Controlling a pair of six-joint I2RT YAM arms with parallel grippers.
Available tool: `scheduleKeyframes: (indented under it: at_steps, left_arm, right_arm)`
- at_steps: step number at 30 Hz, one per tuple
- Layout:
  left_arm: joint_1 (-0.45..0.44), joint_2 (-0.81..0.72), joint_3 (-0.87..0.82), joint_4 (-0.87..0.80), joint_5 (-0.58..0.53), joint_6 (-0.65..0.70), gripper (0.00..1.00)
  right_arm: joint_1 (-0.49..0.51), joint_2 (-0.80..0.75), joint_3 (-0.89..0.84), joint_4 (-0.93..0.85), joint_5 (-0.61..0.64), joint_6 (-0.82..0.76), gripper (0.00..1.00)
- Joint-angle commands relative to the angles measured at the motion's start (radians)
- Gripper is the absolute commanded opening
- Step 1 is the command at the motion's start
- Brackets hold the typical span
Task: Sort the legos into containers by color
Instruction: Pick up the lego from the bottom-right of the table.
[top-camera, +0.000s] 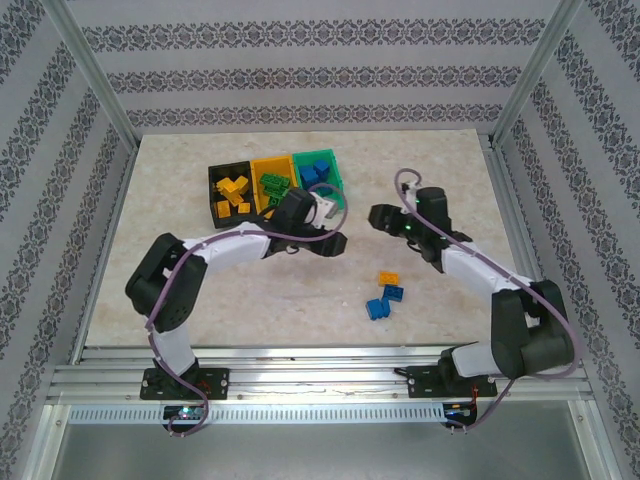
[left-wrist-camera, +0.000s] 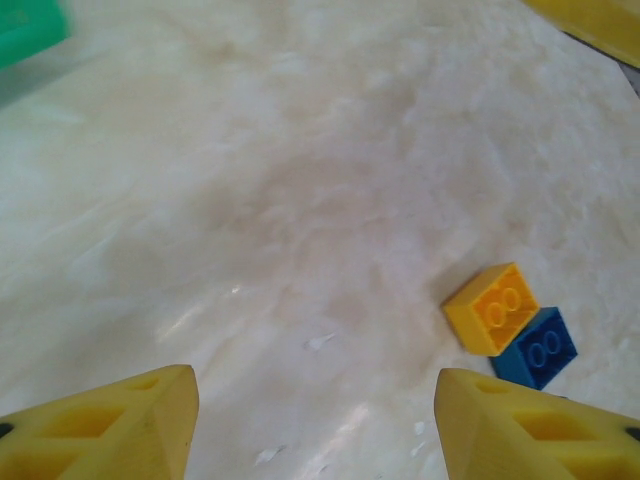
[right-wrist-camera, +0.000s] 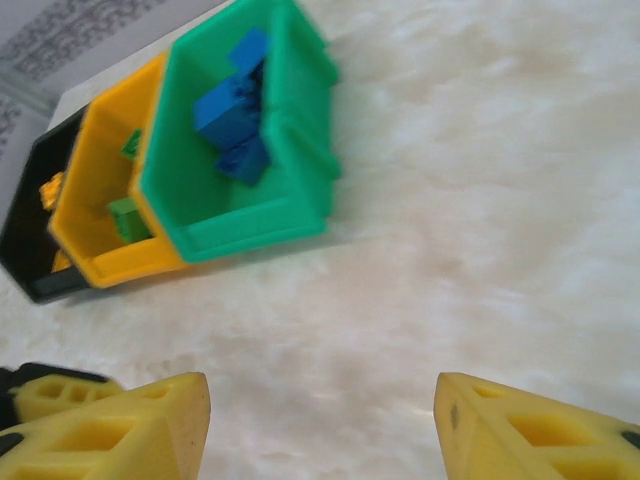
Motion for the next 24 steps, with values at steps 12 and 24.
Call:
scheduleKeyframes:
  at_steps: [12, 24]
  left_arm:
    - [-0.213, 0.304, 0.480, -0.508, -0.064, -0.112, 0.74]
    - [-0.323, 0.492, 0.739, -0.681, -0.201, -0.282, 0.79]
  right_arm:
    - [-0.169, -0.214, -0.222, 0.007, 0.067, -0.019, 0.63]
    - [-0.211, -0.310, -0.293, 0.025, 0.083, 0.013, 0.65]
